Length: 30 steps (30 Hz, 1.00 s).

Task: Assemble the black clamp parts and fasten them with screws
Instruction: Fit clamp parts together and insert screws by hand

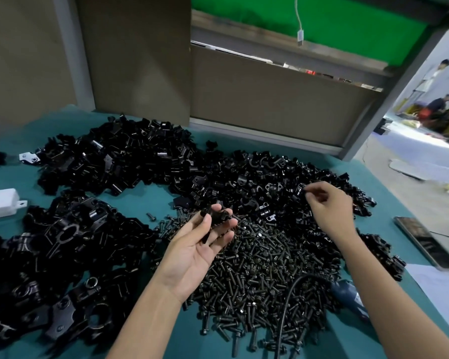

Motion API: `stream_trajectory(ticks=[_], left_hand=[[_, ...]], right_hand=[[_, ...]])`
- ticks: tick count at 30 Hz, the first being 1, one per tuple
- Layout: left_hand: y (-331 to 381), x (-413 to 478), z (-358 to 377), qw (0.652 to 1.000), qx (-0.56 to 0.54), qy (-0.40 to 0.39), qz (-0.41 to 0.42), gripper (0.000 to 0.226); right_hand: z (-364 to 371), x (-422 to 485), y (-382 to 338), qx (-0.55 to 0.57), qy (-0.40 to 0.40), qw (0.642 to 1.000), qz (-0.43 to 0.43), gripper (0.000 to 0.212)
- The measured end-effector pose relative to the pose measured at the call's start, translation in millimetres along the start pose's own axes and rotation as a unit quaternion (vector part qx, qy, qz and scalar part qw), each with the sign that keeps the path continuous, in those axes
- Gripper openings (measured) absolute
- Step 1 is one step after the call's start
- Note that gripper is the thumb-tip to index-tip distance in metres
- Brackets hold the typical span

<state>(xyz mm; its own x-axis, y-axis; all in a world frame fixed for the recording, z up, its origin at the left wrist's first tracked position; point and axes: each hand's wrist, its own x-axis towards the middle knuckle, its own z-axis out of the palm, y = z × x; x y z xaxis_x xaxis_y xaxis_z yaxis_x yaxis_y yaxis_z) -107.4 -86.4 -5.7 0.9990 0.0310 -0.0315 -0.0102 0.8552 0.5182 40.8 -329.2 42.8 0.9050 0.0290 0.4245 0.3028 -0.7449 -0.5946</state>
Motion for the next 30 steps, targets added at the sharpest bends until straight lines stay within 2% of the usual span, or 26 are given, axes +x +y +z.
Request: stream_trajectory(ticks=[4,8,10,13,15,19,24,28,30], left_hand=[[-1.2,0.9,0.3,1.0,-0.002,0.009,0.0,0.031],[-0.3,0.7,-1.0,1.0,-0.005,0.003,-0.002,0.031],[-0.1,0.2,-0.9,1.0,-0.003,-0.003,-0.004,0.031],[-0.4,-0.2,0.0,1.0,0.005,-0.004,-0.006,0.03],[-0.9,-0.2,0.7,1.0,0.009,-0.001,-0.007,0.03],[-1.0,0.1,0.1,1.0,0.01,0.004,-0.007,0.03],[-3.7,0.9,-0.5,0.999,0.039,0.003,0.002,0.03],[-5.9,0.9,-2.2,0.993,0.118,-0.017,0.012,0.034],[-8.6,0.7,-2.0,0.988,0.151,-0.023,0.02,0.036]], right_hand=[[29.0,29.8,-9.3,-0.043,-0.043,0.998,0.025,0.03],[38.8,46.4,5.4,-0.127,-0.018,0.987,0.095,0.044],[40.2,52.0,16.1,-0.191,-0.064,0.971,0.127,0.05],[43.9,59.2,28.1,-0.256,-0.154,0.947,0.116,0.056],[43.0,63.5,33.7,-0.266,-0.147,0.948,0.094,0.052],[33.0,64.9,40.0,-0.218,-0.076,0.971,0.066,0.029],[23.9,52.7,39.6,-0.166,-0.023,0.983,0.069,0.026],[19.6,28.1,5.7,-0.011,0.057,0.997,0.05,0.015],[19.3,1.9,-25.6,0.068,0.052,0.996,0.003,0.01]])
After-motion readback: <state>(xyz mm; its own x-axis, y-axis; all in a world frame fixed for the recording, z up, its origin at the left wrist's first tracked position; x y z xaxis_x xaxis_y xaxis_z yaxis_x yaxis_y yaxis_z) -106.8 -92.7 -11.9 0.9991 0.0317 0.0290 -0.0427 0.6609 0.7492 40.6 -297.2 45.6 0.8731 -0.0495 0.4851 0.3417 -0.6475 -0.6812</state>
